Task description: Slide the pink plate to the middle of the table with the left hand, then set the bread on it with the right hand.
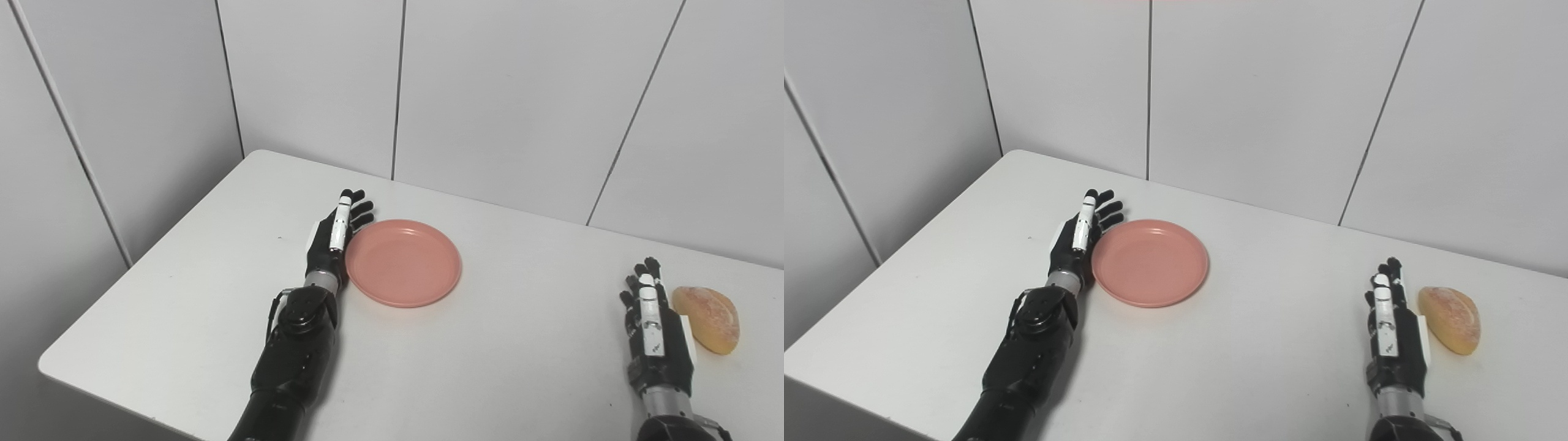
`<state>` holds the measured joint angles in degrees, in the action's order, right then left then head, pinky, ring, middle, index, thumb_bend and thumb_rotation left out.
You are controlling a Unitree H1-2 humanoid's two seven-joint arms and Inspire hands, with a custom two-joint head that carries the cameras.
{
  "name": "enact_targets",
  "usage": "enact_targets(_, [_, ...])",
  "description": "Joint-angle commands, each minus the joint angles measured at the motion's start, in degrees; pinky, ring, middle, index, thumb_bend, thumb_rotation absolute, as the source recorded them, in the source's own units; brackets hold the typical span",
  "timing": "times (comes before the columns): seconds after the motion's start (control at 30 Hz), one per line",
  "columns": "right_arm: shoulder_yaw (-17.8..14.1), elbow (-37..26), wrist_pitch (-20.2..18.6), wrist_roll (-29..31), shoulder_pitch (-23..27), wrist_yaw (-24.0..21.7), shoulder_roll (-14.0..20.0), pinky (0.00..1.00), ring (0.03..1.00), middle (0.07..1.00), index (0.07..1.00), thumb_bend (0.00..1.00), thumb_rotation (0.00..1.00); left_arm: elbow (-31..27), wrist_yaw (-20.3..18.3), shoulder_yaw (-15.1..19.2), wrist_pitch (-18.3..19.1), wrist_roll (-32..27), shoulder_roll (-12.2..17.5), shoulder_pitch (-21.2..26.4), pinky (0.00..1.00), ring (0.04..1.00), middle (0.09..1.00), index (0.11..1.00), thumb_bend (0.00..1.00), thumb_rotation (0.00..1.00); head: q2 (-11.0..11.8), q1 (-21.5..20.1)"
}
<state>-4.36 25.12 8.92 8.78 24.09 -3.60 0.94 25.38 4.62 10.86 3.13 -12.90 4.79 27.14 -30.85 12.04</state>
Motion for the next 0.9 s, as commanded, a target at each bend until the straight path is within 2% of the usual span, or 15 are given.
enact_targets(0.0, [0.2,-1.27,0.61,-0.29,1.39,0.48,-0.74,1.0,1.0,1.0,1.0,0.52,0.85,-1.07,-1.74,-0.72,0.28,-0.26,-0.5,0.93,0.85,0.857,0.843,0.832,0.43,1.0,-0.5,-1.43])
enact_targets(0.17, [0.59,-2.42,0.06,-0.81,1.36,1.08,-1.67,1.0,1.0,1.0,1.0,0.52,0.86,-2.32,-1.89,-2.17,0.78,1.32,-1.17,0.44,0.84,0.843,0.828,0.824,0.43,1.0,-1.48,-4.94])
enact_targets(0.4, [1.34,-2.65,-0.03,-1.84,1.63,1.69,-2.69,1.0,1.0,1.0,1.0,0.56,0.89,-5.37,-2.9,-3.16,4.33,0.28,-2.5,-0.75,0.8,0.822,0.809,0.81,0.43,1.0,-2.5,-10.17])
enact_targets(0.67, [2.01,-3.6,-0.96,-2.92,1.69,2.49,-3.64,1.0,1.0,1.0,1.0,0.55,0.94,-5.03,-4.92,-3.86,4.55,-0.05,-3.04,-1.41,0.82,0.835,0.817,0.816,0.41,1.0,-2.91,-13.89])
enact_targets(0.87, [2.55,-3.52,-0.51,-3.3,1.82,2.99,-4.64,1.0,1.0,1.0,1.0,0.52,0.92,-4.38,-7.16,-5.42,3.93,1.12,-2.98,-2.35,0.85,0.849,0.838,0.836,0.4,1.0,-2.58,-18.07])
